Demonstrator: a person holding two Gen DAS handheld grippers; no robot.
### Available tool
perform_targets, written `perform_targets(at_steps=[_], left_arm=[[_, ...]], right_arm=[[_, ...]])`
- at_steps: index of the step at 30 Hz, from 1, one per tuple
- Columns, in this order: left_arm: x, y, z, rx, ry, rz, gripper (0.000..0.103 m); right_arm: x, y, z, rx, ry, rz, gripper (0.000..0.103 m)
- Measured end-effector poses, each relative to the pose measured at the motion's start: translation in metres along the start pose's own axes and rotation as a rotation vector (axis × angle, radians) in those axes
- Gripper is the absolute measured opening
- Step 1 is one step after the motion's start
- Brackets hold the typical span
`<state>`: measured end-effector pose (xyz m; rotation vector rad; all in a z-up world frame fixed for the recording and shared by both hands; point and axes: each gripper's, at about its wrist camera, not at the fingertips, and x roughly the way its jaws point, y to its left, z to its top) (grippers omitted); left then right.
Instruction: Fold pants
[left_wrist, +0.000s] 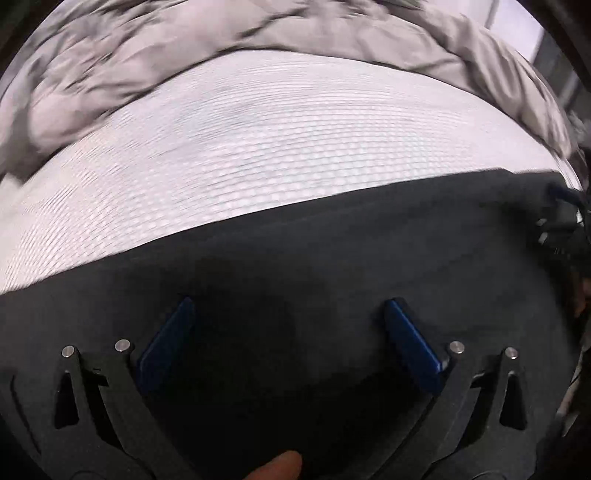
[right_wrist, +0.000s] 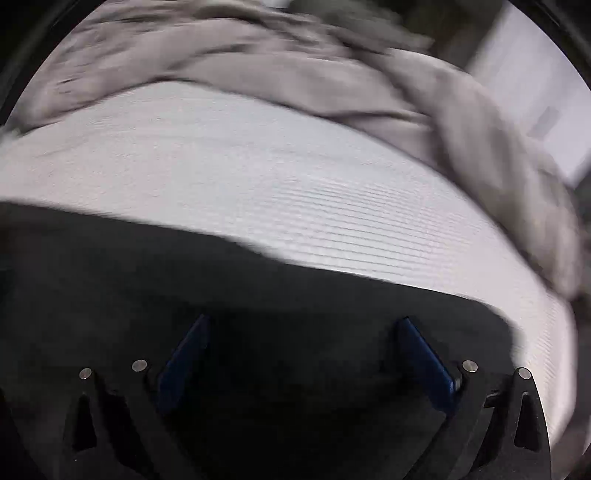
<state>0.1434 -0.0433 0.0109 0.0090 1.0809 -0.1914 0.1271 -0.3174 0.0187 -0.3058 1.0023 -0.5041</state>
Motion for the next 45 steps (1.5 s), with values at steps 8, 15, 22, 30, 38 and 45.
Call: perform_targets(at_steps=[8, 15, 22, 30, 38, 45], left_arm=[[-0.055, 0.060, -0.042, -0.133, -0.061, 0.062, 0.102], [-0.088, -0.016, -0.083, 0.054, -0.093, -0.151, 0.102], [-0.069, 0.001, -0.107, 0.111, -0.012, -0.011, 0.102], [-0.087, 0.046, -0.129, 0.020, -0.036, 0.056, 0.102], [-0.077, 0.020, -0.084, -0.085, -0.039, -0.046, 0.102], [-0.041, 0.018, -0.061, -0.048, 0.023, 0.073, 0.102]], right_arm=[[-0.033, -0.024, -0.007, 0.063, -0.054, 0.060, 0.102], [-0.090, 0.082, -0.024, -0.092, -0.093, 0.524, 0.102], [-0.063, 0.079, -0.052, -0.167, -0.022, 0.353, 0.102], [-0.044, -0.004, -0.077, 0.014, 0.012, 0.230, 0.102], [-0.085, 0.054, -0.057, -0.031, -0.085, 0.392, 0.103], [-0.061, 0.114, -0.039, -0.184, -0.028, 0.397, 0.102]])
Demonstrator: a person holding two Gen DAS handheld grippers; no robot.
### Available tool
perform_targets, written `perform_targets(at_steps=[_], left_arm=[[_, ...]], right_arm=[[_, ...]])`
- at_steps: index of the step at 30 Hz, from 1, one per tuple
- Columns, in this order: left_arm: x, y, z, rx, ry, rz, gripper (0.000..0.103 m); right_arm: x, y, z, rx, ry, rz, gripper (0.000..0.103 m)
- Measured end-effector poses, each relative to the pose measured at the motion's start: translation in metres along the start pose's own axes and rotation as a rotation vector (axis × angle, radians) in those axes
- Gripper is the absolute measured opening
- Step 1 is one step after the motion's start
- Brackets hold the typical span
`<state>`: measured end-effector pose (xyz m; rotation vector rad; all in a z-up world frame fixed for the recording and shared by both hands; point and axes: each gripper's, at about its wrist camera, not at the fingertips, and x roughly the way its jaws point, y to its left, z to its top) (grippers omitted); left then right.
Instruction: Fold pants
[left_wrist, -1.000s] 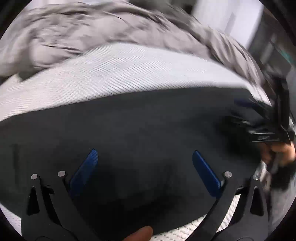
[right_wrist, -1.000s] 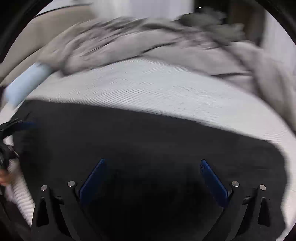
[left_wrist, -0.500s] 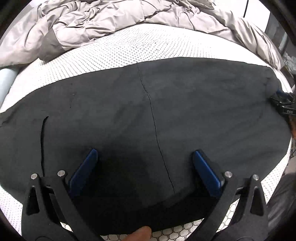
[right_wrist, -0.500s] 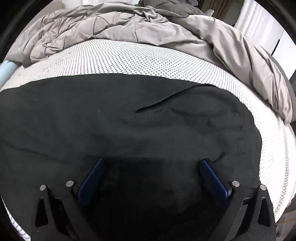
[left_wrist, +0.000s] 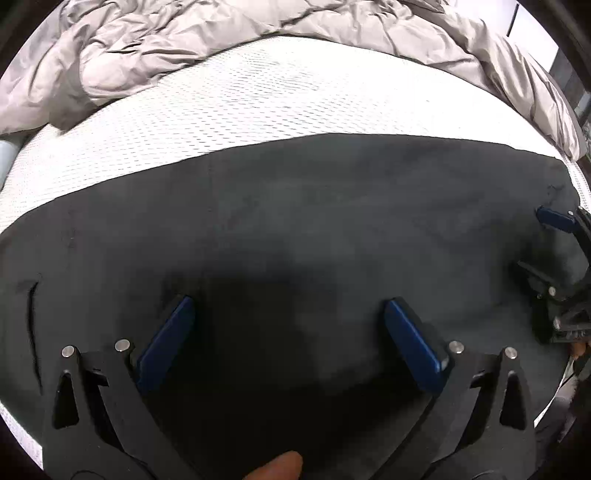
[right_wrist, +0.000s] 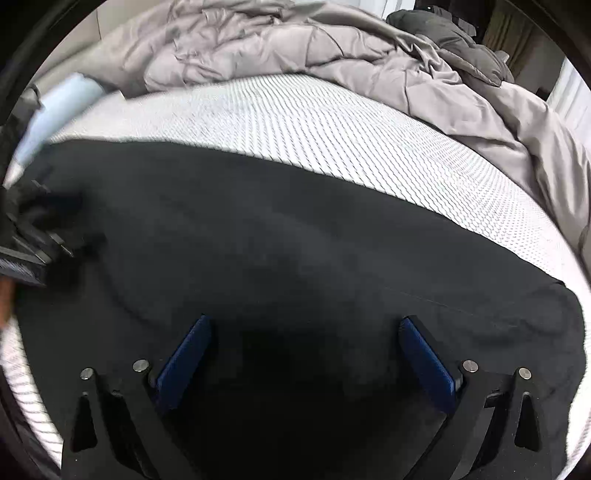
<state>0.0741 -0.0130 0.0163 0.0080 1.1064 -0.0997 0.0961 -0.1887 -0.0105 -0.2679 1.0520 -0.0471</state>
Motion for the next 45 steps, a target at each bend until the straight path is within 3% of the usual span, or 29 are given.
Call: perform_targets(at_steps=[3, 7, 10, 12, 15, 20, 22, 23, 25, 26, 28, 32, 35, 38, 40, 42, 44, 45], left_arm=[[-0.005, 0.031, -0.008, -0.042, -0.020, 0.083, 0.103], [-0.013, 0.059, -0.017, -0.082, -0.049, 0.073, 0.103], [-0.022, 0.059, -0.019, -0.097, -0.060, 0.077, 0.102], [-0.028, 0.053, -0.013, -0.119, -0.066, 0.021, 0.102], [-0.029, 0.033, 0.004, -0.115, -0.082, -0.065, 0.102], [-0.006, -0.029, 0.024, -0.004, -0.040, -0.042, 0.102], [0.007, -0.040, 0.023, 0.015, 0.000, 0.014, 0.102], [0.008, -0.039, 0.021, 0.003, 0.006, 0.001, 0.103], [0.004, -0.028, 0.018, 0.005, 0.000, -0.002, 0.103], [0.001, -0.021, 0.014, 0.012, -0.010, 0.042, 0.103], [-0.004, 0.012, 0.003, -0.009, -0.030, 0.119, 0.103], [-0.022, 0.059, -0.018, -0.111, -0.086, 0.107, 0.102], [-0.039, 0.055, -0.024, -0.123, -0.124, 0.103, 0.102], [-0.061, 0.010, -0.027, -0.065, -0.182, -0.035, 0.102], [-0.061, -0.027, -0.028, -0.007, -0.200, -0.109, 0.102], [-0.046, -0.081, -0.033, 0.109, -0.140, -0.203, 0.102], [-0.032, -0.112, -0.040, 0.179, -0.096, -0.209, 0.102], [-0.022, -0.123, -0.043, 0.221, -0.062, -0.178, 0.102]], right_arm=[[0.003, -0.035, -0.010, 0.080, 0.020, -0.135, 0.102], [-0.001, -0.092, -0.029, 0.221, 0.042, -0.248, 0.102], [-0.013, -0.101, -0.035, 0.261, 0.019, -0.217, 0.102], [-0.023, -0.088, -0.031, 0.238, -0.008, -0.217, 0.102], [-0.035, -0.061, -0.026, 0.203, -0.062, -0.114, 0.102], [-0.013, -0.013, 0.006, 0.146, -0.052, 0.008, 0.102], [0.001, -0.007, 0.015, 0.106, -0.018, -0.039, 0.102], [0.007, -0.005, 0.015, 0.075, -0.003, -0.082, 0.102], [0.007, -0.012, 0.000, 0.015, 0.006, -0.166, 0.102], [0.004, -0.025, -0.009, 0.013, 0.007, -0.197, 0.102], [-0.009, -0.073, -0.039, 0.120, 0.024, -0.259, 0.102], [-0.039, -0.151, -0.095, 0.314, 0.027, -0.425, 0.102], [-0.057, -0.167, -0.110, 0.424, -0.020, -0.370, 0.102], [-0.077, -0.132, -0.095, 0.365, -0.100, -0.295, 0.102], [-0.082, -0.090, -0.078, 0.272, -0.147, -0.174, 0.102], [-0.069, -0.046, -0.063, 0.178, -0.129, -0.015, 0.102], [-0.052, -0.007, -0.058, 0.066, -0.084, 0.067, 0.102], [-0.046, 0.005, -0.059, 0.021, -0.071, 0.051, 0.102]])
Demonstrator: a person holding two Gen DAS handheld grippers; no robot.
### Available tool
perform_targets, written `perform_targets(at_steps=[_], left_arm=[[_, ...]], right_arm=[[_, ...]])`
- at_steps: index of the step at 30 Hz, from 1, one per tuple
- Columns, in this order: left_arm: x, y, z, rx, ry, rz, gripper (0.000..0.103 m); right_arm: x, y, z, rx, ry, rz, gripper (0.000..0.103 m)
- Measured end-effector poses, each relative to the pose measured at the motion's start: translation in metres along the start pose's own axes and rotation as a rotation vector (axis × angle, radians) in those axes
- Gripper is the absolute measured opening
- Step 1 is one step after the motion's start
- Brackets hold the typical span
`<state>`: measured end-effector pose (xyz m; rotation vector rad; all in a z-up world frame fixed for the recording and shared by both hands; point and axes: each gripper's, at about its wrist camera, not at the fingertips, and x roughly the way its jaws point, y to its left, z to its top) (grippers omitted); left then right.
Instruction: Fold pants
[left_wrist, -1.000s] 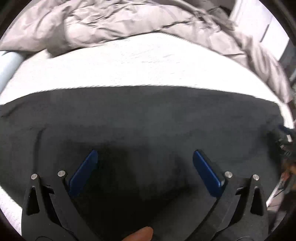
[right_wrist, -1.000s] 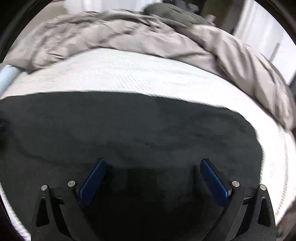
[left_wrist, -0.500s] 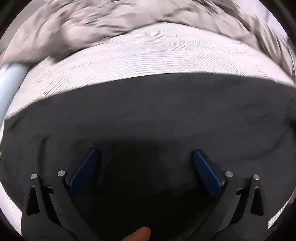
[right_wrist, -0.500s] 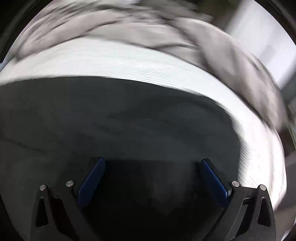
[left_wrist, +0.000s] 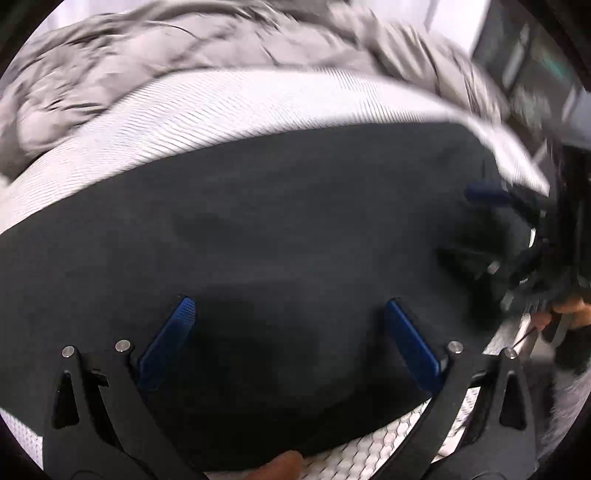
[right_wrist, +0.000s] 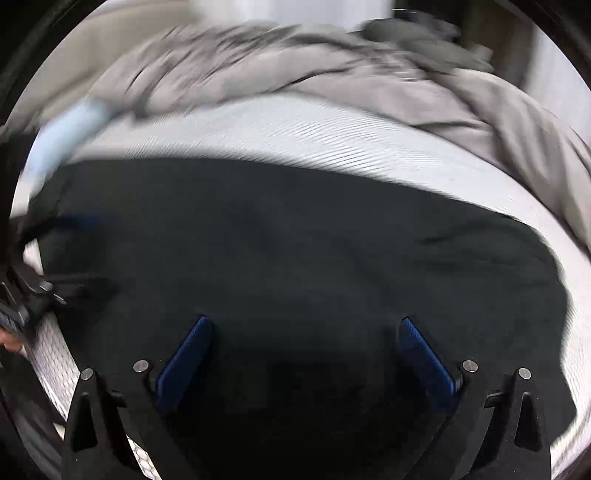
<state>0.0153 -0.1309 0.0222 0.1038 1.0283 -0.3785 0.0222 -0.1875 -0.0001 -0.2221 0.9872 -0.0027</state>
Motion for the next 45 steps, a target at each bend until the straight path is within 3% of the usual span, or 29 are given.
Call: perform_targets(at_steps=[2, 4, 5, 6, 9, 11, 14, 17, 19, 22, 24, 26, 29, 30, 32, 33, 35, 38, 42, 44, 45], left_arm=[[0.008, -0.001, -0.006, 0.053, 0.032, 0.045, 0.103], [-0.002, 0.020, -0.015, 0.027, 0.022, 0.039, 0.103], [-0.006, 0.034, -0.020, 0.005, 0.026, 0.048, 0.103], [-0.009, 0.052, -0.026, -0.022, 0.029, 0.066, 0.103], [-0.023, 0.100, -0.046, -0.110, 0.012, 0.154, 0.103], [-0.032, 0.120, -0.054, -0.172, -0.003, 0.168, 0.103], [-0.044, 0.117, -0.052, -0.217, -0.036, 0.199, 0.102], [-0.041, 0.098, -0.023, -0.186, -0.067, 0.105, 0.102], [-0.025, 0.069, 0.001, -0.120, -0.060, 0.092, 0.102], [0.008, 0.034, 0.017, -0.053, 0.022, 0.053, 0.102], [0.034, 0.029, 0.025, -0.033, 0.092, 0.081, 0.103], [0.031, 0.039, 0.026, -0.029, 0.080, 0.087, 0.103], [0.013, 0.087, 0.008, -0.108, 0.051, 0.236, 0.103], [0.011, 0.101, 0.003, -0.147, 0.050, 0.255, 0.103], [-0.001, 0.136, -0.014, -0.253, 0.024, 0.236, 0.103], [-0.007, 0.143, -0.020, -0.272, 0.010, 0.232, 0.103], [-0.016, 0.147, -0.026, -0.271, -0.007, 0.241, 0.103], [-0.028, 0.140, -0.027, -0.258, -0.013, 0.230, 0.102], [-0.028, 0.138, 0.008, -0.244, -0.060, 0.145, 0.102], [-0.013, 0.135, 0.033, -0.240, -0.059, 0.127, 0.102], [-0.003, 0.136, 0.043, -0.237, -0.048, 0.109, 0.102]], right_arm=[[0.008, 0.004, -0.009, -0.062, 0.028, -0.041, 0.102], [-0.001, -0.025, -0.022, 0.000, 0.041, -0.057, 0.102], [-0.006, -0.044, -0.029, 0.031, 0.046, -0.109, 0.102], [-0.013, -0.071, -0.041, 0.067, 0.060, -0.217, 0.102], [-0.030, -0.125, -0.066, 0.192, 0.062, -0.338, 0.102], [-0.040, -0.149, -0.074, 0.278, 0.060, -0.344, 0.102], [-0.049, -0.141, -0.061, 0.293, 0.019, -0.391, 0.103], [-0.044, -0.103, -0.033, 0.226, -0.024, -0.274, 0.103], [-0.033, -0.068, -0.009, 0.159, -0.029, -0.210, 0.103], [-0.002, -0.020, 0.023, 0.072, -0.008, -0.078, 0.103], [0.021, 0.003, 0.035, 0.026, 0.022, -0.033, 0.102], [0.038, 0.007, 0.031, -0.012, 0.074, -0.107, 0.102], [0.035, -0.041, 0.022, 0.059, 0.077, -0.279, 0.102], [0.030, -0.062, 0.018, 0.096, 0.079, -0.347, 0.103], [0.020, -0.104, 0.002, 0.176, 0.100, -0.525, 0.103], [0.018, -0.120, -0.005, 0.215, 0.108, -0.542, 0.103], [0.012, -0.134, -0.011, 0.285, 0.088, -0.462, 0.102], [0.002, -0.132, -0.005, 0.285, 0.052, -0.454, 0.103], [-0.003, -0.089, 0.028, 0.228, -0.051, -0.318, 0.103], [0.012, -0.065, 0.053, 0.192, -0.072, -0.203, 0.103], [0.026, -0.061, 0.065, 0.191, -0.076, -0.097, 0.103]])
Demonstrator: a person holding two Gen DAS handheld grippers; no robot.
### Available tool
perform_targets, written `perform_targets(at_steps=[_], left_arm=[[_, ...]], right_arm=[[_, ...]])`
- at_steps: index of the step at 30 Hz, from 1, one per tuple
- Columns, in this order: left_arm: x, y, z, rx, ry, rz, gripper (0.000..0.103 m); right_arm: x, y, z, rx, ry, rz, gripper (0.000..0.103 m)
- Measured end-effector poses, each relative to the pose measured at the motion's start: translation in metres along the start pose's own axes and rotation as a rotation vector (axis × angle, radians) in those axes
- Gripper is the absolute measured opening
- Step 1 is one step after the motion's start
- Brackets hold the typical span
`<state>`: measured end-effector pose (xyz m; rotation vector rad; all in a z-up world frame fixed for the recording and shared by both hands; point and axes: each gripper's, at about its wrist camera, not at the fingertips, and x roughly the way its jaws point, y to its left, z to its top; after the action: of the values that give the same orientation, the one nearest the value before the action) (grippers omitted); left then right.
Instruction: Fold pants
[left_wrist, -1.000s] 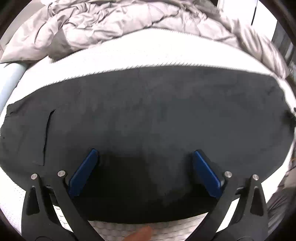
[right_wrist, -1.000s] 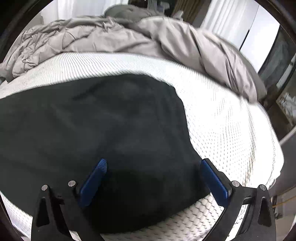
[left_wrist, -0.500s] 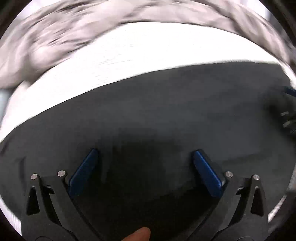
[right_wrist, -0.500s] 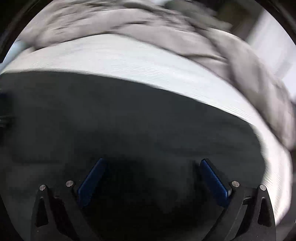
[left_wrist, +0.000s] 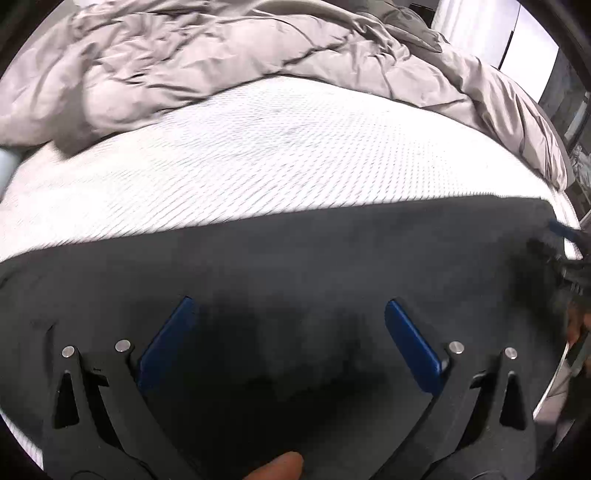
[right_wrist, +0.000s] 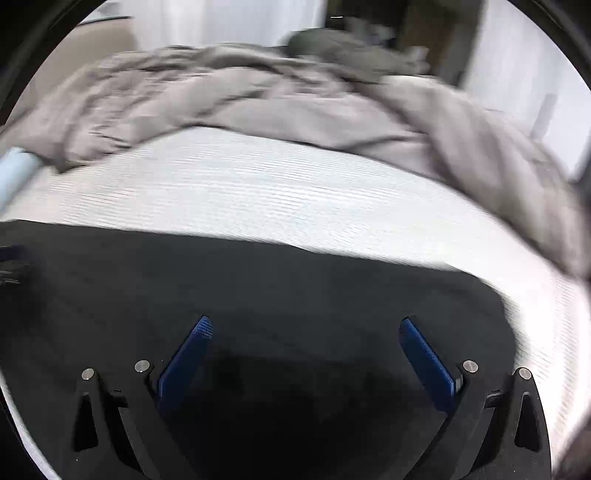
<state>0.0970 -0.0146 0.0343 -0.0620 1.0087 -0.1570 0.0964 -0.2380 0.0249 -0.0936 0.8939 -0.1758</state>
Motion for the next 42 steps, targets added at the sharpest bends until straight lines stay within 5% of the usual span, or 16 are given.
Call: perform_targets(at_steps=[2, 3, 5, 7, 10, 12, 15, 17, 19, 21, 23, 26, 30, 35, 38, 42], left_arm=[[0.023, -0.004, 0.012, 0.045, 0.033, 0.010, 0.102], [0.042, 0.004, 0.028, 0.070, 0.050, 0.042, 0.102], [0.057, 0.016, 0.027, 0.049, 0.081, 0.105, 0.103], [0.061, 0.031, 0.031, -0.015, 0.070, 0.075, 0.103], [0.054, 0.053, 0.021, -0.024, 0.048, 0.181, 0.103], [0.052, 0.071, 0.018, -0.064, 0.041, 0.167, 0.103], [0.049, 0.075, 0.016, -0.074, 0.040, 0.180, 0.103], [0.044, 0.066, 0.018, -0.071, 0.044, 0.208, 0.102], [0.034, 0.046, 0.022, -0.050, 0.019, 0.148, 0.102], [0.029, 0.028, 0.027, 0.008, 0.008, 0.108, 0.102], [0.037, 0.009, 0.026, 0.105, 0.023, 0.140, 0.102], [0.055, 0.028, 0.028, 0.084, 0.071, 0.210, 0.103], [0.043, 0.092, 0.024, -0.100, 0.048, 0.143, 0.102], [0.029, 0.148, 0.019, -0.181, 0.020, 0.335, 0.102], [0.013, 0.187, 0.017, -0.318, 0.003, 0.319, 0.102], [-0.028, 0.195, 0.013, -0.311, -0.098, 0.250, 0.102]], right_arm=[[0.030, 0.010, 0.012, 0.101, 0.059, 0.171, 0.102], [0.047, 0.016, 0.014, 0.111, 0.116, 0.157, 0.102], [0.061, 0.022, 0.013, -0.007, 0.141, 0.013, 0.101], [0.061, 0.003, 0.010, -0.073, 0.113, -0.152, 0.102], [0.053, -0.074, 0.009, 0.109, 0.118, -0.408, 0.102], [0.048, -0.128, -0.004, 0.263, 0.147, -0.500, 0.102], [0.041, -0.158, -0.010, 0.394, 0.129, -0.411, 0.102], [0.027, -0.149, -0.001, 0.332, 0.092, -0.476, 0.102], [0.006, -0.123, 0.010, 0.244, 0.033, -0.530, 0.102], [-0.011, -0.095, 0.018, 0.232, -0.028, -0.467, 0.102], [-0.011, -0.072, 0.022, 0.217, -0.038, -0.292, 0.102], [0.021, -0.025, 0.024, 0.095, 0.043, -0.056, 0.102], [0.050, 0.022, 0.002, -0.110, 0.140, -0.142, 0.102], [0.045, 0.016, -0.004, -0.107, 0.120, -0.141, 0.102], [0.040, 0.027, -0.005, -0.094, 0.125, -0.138, 0.102], [0.042, 0.031, 0.000, -0.104, 0.124, -0.154, 0.102]])
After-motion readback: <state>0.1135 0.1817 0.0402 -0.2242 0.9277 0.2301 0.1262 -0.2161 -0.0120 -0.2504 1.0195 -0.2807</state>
